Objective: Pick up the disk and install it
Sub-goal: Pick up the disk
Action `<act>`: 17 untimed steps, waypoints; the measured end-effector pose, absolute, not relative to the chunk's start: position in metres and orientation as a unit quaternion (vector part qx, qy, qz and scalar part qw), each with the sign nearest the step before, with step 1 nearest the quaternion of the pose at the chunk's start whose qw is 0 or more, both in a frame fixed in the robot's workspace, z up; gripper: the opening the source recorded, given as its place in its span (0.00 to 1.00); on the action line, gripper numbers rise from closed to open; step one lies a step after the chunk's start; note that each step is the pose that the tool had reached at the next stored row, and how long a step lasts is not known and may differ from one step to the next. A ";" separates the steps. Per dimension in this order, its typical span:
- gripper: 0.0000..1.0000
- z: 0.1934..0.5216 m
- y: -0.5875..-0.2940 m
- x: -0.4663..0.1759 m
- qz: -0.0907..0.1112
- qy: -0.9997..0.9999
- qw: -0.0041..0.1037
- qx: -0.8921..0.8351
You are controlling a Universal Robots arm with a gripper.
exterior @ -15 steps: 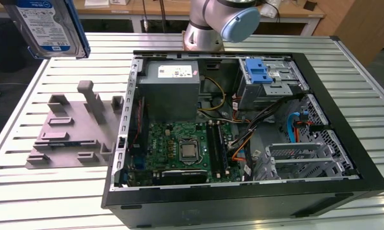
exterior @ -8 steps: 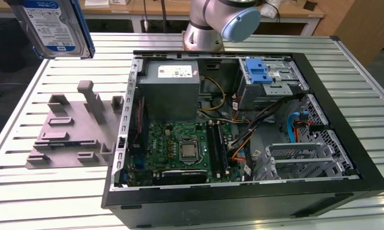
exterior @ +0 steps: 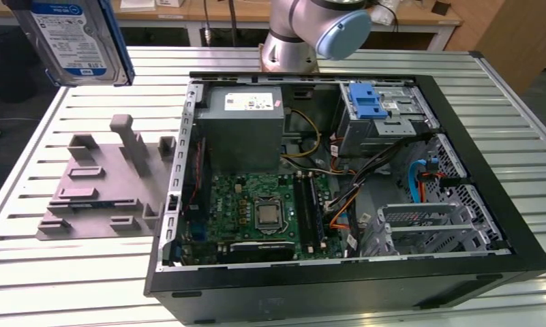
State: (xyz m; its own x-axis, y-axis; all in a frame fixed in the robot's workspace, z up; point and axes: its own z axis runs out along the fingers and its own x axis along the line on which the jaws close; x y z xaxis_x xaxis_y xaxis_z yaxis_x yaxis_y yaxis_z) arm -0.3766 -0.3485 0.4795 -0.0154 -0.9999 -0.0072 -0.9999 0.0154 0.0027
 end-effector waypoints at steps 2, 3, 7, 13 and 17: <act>0.37 0.480 -0.351 -0.376 0.004 0.713 0.001 -0.701; 0.37 0.480 -0.351 -0.375 0.004 0.713 0.001 -0.701; 0.37 0.481 -0.353 -0.370 0.005 0.713 0.000 -0.701; 0.37 0.489 -0.354 -0.368 0.006 0.713 -0.001 -0.701; 0.37 0.491 -0.357 -0.366 0.006 0.713 -0.001 -0.701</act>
State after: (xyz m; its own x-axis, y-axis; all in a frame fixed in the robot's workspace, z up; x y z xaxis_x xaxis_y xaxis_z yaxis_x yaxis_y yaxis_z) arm -0.3664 -0.3572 0.4907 -0.0165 -0.9998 -0.0071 -0.9998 0.0164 0.0104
